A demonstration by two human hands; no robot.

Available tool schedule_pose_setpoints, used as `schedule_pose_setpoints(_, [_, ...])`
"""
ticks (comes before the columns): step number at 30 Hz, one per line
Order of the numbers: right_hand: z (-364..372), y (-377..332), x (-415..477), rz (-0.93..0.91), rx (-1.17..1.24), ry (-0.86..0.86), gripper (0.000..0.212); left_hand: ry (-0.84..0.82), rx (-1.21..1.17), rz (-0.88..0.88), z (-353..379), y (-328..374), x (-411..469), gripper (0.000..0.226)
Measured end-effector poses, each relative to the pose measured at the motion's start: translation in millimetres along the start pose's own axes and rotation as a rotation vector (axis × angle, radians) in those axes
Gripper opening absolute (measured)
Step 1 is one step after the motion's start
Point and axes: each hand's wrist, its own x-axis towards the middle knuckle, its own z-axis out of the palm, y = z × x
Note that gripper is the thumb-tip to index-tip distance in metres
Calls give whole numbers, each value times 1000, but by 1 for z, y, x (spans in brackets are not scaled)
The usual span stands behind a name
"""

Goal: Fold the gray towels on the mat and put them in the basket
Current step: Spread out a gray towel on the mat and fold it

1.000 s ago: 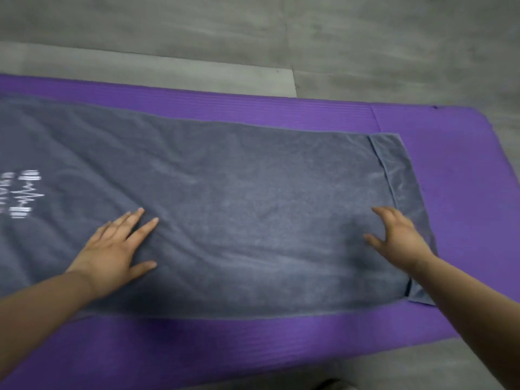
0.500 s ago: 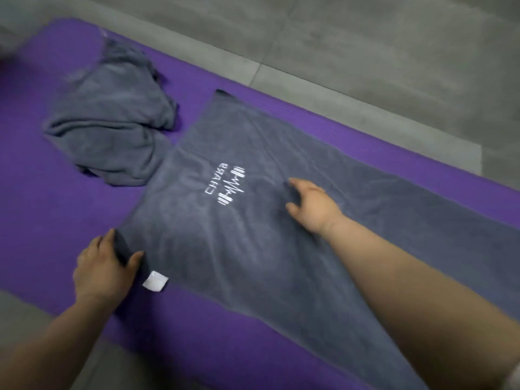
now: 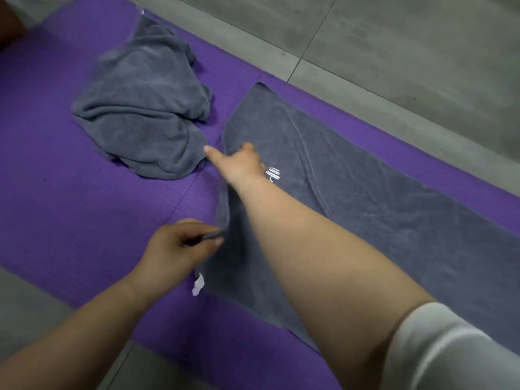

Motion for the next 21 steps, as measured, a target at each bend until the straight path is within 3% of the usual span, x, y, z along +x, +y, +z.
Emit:
schedule_pose_setpoints(1, [0, -1, 1, -2, -65, -23, 71, -46, 10, 29, 2, 7, 0, 35])
schedule_pose_setpoints(4, [-16, 9, 3, -58, -126, -6, 22, -170, 89, 125, 10, 27, -6, 10])
schedule_pose_setpoints(5, [-25, 13, 1, -92, -95, 33, 16, -196, 131, 167, 13, 32, -9, 8])
schedule_pose_setpoints(8, [-70, 30, -8, -163, 91, 147, 20, -220, 215, 264, 27, 49, -16, 12])
schedule_pose_setpoints(15, [-228, 123, -65, -184, 335, 185, 23, -456, 221, 420, 140, 122, -36, 21])
schedule_pose_setpoints(21, [-360, 253, -136, -123, 470, 274, 24, -692, 595, 710, 284, 174, -82, 50])
